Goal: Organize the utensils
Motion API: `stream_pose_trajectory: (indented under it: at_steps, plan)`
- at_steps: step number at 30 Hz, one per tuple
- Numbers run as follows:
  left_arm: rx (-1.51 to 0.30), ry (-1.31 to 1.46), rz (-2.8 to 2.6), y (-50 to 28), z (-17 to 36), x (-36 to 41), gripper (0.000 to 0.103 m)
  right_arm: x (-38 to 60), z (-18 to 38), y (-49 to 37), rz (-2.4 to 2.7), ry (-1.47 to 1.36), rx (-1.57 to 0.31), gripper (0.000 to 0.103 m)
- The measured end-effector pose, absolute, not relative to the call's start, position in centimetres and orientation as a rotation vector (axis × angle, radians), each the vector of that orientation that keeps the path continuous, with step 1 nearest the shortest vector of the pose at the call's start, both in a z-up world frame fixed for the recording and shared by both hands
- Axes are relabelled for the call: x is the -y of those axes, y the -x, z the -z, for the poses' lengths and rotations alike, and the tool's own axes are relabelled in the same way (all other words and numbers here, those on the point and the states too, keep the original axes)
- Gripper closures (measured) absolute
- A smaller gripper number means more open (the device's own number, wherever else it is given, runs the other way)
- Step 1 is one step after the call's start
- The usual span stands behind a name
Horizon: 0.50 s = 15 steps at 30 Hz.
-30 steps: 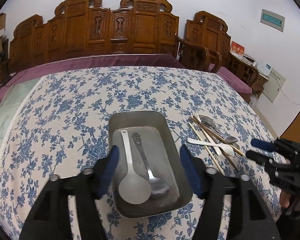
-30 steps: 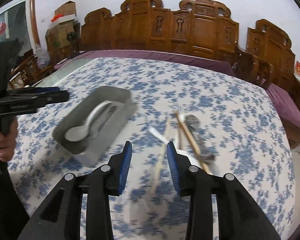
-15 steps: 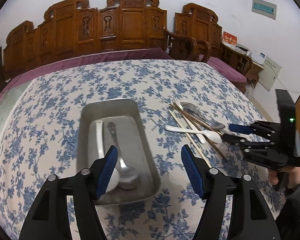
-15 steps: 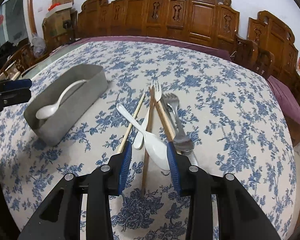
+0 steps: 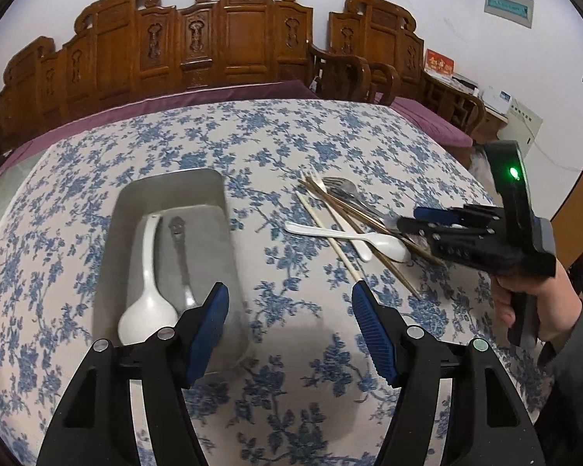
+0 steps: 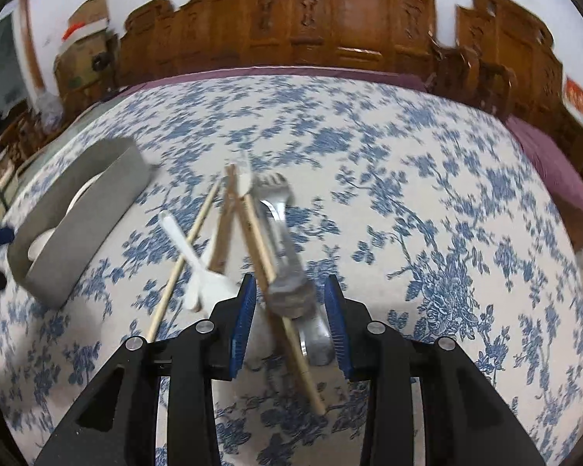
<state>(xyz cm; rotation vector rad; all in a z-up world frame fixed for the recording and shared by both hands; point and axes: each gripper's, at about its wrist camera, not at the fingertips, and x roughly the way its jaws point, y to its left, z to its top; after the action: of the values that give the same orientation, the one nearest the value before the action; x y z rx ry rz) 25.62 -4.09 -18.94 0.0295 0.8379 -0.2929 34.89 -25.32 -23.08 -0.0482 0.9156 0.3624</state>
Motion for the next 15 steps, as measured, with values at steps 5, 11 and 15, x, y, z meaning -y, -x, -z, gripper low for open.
stream_pose_trajectory:
  at_steps: [5,11,15]
  plan:
    - [-0.845,-0.058,0.297,-25.2,19.3,6.0,0.040,26.6,23.9,-36.5,-0.361,-0.041,-0.957,0.064]
    - [-0.891,-0.018,0.294,-24.9,20.2,7.5,0.040,27.1,24.7,-36.9,-0.379,-0.110,-1.011,0.068]
    - [-0.902,-0.002,0.282,-25.0,20.1,8.3,0.040,26.8,24.6,-36.5,-0.389,-0.112,-1.023,0.076]
